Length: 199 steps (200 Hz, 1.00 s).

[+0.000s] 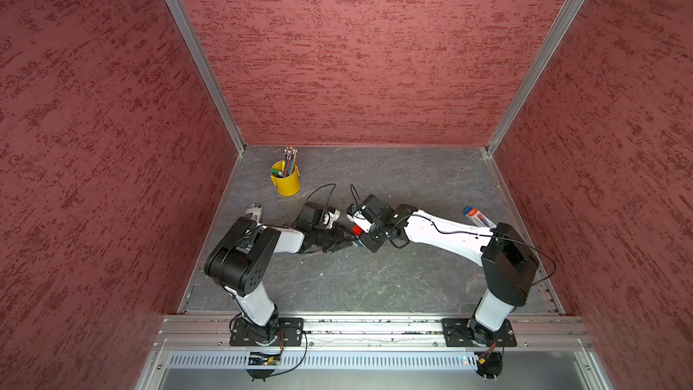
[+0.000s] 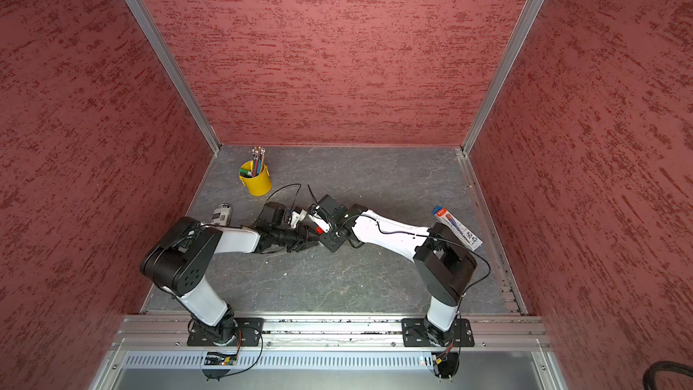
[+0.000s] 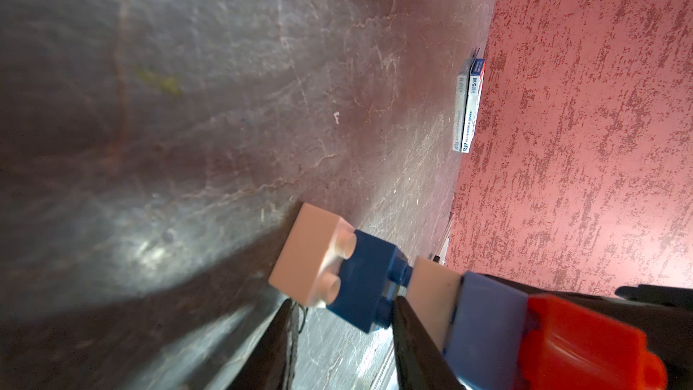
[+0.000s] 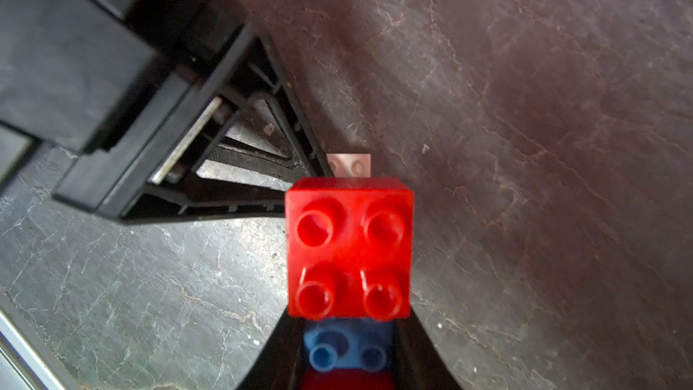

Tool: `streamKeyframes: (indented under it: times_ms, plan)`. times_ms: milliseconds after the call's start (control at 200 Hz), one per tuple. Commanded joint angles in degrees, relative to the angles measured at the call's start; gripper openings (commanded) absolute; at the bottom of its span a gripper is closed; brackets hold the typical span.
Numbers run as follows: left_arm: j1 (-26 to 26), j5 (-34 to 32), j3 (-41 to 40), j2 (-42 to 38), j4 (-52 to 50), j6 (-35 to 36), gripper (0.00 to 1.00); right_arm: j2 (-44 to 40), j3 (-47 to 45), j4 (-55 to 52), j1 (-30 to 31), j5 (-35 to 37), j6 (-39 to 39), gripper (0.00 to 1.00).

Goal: Assemble the letter y with lego
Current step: Assemble the lego brick with the lego brick.

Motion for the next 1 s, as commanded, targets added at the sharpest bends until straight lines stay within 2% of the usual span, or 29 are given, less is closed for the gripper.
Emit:
streamKeyframes:
  times_ms: [0,556,992]
  plan:
    - [-0.4,-10.5,-3.0,3.4,-9.8,1.1,0.41,-1.8,-1.0,-1.0,0.1,1.5,-0.6,0.26]
    - [-0.6,-10.8,-3.3,3.2,-9.6,1.2,0.41,-1.3,-2.0,2.4,0.7,-3.0,0.3,0.26]
    - [-0.6,-10.8,-3.6,3.2,-9.3,1.1,0.41,-0.3,-2.1,1.6,0.7,-2.4,-0.2,0.27]
